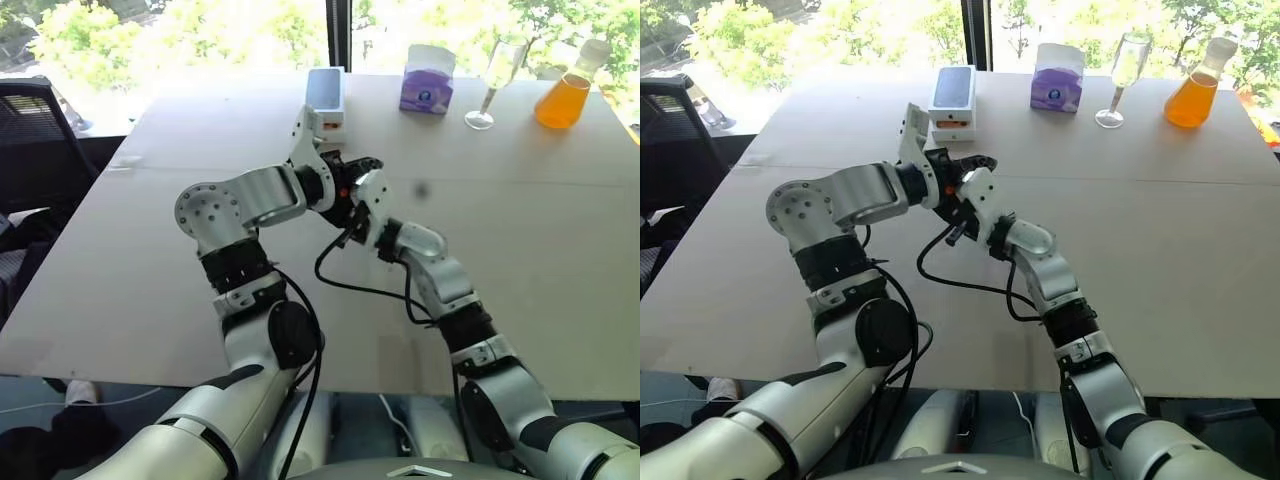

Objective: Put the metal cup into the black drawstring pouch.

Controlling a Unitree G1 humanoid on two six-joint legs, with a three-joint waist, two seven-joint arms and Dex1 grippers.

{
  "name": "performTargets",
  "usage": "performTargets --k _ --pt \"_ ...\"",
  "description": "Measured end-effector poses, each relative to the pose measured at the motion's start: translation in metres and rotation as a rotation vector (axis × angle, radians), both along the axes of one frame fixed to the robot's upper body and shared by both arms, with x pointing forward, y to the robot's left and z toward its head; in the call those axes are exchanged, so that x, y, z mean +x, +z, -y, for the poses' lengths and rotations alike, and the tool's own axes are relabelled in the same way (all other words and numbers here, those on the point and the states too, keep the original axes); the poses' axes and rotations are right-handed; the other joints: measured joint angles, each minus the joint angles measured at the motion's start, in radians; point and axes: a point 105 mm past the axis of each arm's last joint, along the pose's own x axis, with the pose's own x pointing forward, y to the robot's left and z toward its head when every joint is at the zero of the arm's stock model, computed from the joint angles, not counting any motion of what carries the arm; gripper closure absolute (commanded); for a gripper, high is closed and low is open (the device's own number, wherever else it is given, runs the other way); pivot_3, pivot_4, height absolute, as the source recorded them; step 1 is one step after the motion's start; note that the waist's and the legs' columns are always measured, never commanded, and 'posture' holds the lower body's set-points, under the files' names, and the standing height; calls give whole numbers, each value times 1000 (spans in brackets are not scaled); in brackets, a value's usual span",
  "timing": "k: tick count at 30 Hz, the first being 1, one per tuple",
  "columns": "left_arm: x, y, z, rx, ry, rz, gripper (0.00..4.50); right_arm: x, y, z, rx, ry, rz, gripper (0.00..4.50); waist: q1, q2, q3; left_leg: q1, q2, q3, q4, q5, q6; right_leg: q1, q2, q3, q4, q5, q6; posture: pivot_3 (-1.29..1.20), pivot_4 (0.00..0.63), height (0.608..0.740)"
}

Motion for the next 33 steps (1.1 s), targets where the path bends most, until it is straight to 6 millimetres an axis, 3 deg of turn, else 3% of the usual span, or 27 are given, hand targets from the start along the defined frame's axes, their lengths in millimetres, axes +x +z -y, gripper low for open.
performTargets --k 4,6,9,14,19,22,25,27,33 --pt "-1 -11 4 -34 -3 -72 4500 -5 -16 7 -252 23 214 4350 11 0 0 0 0 0 1 0 0 0 0 0 0 0 0 0 150 740" --pt "-1 -16 4 -7 5 -93 4500 -6 -22 5 -295 35 252 4350 7 0 0 0 1 0 1 0 0 0 1 0 1 0 0 0 150 740" --pt "-3 -21 1 11 19 -94 4500 -7 -25 3 -320 56 271 4350 -3 0 0 0 2 0 0 0 0 0 2 0 1 0 0 0 150 740" --pt "-8 -37 -22 228 51 -36 4500 -16 -38 -18 -386 150 264 4350 -16 0 0 1 2 1 0 0 -1 0 2 2 1 0 0 0 150 740" --pt "-12 -44 -38 247 81 19 4500 -19 -47 -29 -450 208 256 4350 -11 0 0 1 1 1 1 1 -1 0 2 1 1 0 0 0 150 740" --pt "-12 -47 -42 264 98 40 4500 -19 -51 -30 -476 217 249 3474 -12 0 0 3 1 0 1 1 -1 1 2 1 1 0 0 0 150 740" --pt "-14 -64 -42 273 101 3 4500 -19 -65 -23 -533 220 225 2162 -11 0 0 1 2 0 0 1 -1 0 2 1 1 0 0 0 150 740" --pt "-14 -64 -41 273 97 12 4500 -19 -65 -20 -544 211 225 1381 -10 0 0 1 1 0 0 1 -1 0 2 1 1 0 0 0 150 740" --pt "-9 -58 -33 252 38 64 4500 -23 -53 -2 -588 180 189 1381 -6 0 0 1 1 -1 1 1 -1 1 1 0 1 0 0 0 150 740"
